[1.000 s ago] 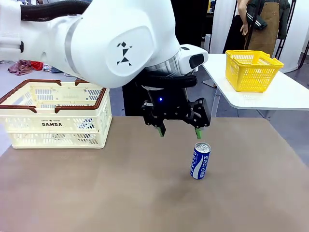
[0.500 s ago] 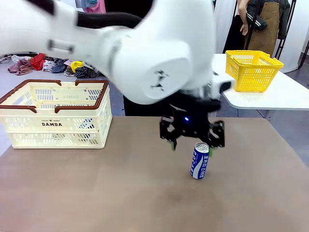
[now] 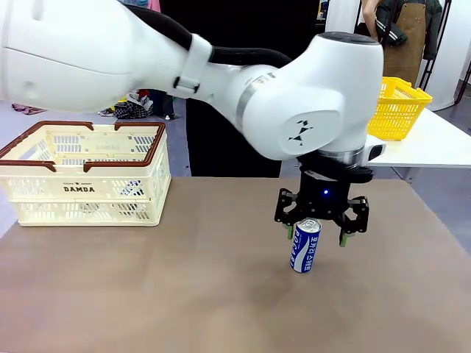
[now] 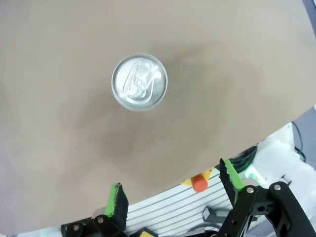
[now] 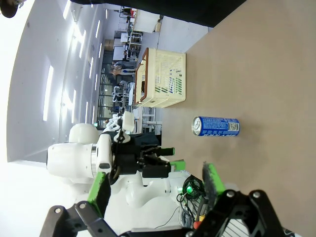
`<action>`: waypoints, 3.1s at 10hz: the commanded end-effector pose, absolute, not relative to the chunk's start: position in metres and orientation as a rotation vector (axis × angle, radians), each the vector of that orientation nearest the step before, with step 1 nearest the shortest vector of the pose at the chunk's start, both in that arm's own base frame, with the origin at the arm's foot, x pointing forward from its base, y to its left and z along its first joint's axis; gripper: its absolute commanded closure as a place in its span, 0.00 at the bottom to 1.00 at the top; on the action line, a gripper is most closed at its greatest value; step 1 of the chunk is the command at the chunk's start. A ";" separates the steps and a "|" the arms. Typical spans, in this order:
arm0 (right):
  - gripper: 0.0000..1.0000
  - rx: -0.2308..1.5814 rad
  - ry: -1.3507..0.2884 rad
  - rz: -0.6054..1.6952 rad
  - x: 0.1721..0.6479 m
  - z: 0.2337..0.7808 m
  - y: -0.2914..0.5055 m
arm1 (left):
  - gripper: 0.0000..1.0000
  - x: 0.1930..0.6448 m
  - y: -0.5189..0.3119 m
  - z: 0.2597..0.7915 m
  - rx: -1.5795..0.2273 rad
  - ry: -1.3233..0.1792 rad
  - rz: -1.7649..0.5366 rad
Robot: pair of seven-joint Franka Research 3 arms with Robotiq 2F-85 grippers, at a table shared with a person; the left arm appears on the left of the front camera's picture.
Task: Place the drinks into the Shopping basket.
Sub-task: Pick up one drink and place it into the Shopping basket.
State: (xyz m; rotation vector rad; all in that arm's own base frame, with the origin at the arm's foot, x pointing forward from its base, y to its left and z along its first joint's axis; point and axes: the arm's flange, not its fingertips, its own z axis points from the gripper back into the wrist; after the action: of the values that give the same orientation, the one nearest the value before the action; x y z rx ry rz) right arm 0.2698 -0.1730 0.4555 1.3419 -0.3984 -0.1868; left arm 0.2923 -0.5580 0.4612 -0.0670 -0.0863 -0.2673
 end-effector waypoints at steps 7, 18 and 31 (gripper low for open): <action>0.00 1.360 -0.419 -0.177 0.272 0.458 -0.173 | 0.00 0.341 -0.602 0.437 0.008 -0.003 -0.172; 0.00 1.360 -0.419 -0.177 0.272 0.458 -0.173 | 0.00 0.372 -0.580 0.413 0.042 -0.063 -0.118; 0.00 1.360 -0.419 -0.177 0.272 0.458 -0.173 | 0.00 0.381 -0.576 0.371 0.001 -0.044 -0.125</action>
State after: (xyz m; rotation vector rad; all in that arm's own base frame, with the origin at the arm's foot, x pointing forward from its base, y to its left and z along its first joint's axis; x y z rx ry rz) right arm 0.2698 -0.1730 0.4554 1.3419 -0.3984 -0.1869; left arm 0.3873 -0.5837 0.3714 0.0056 -0.0200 -0.1455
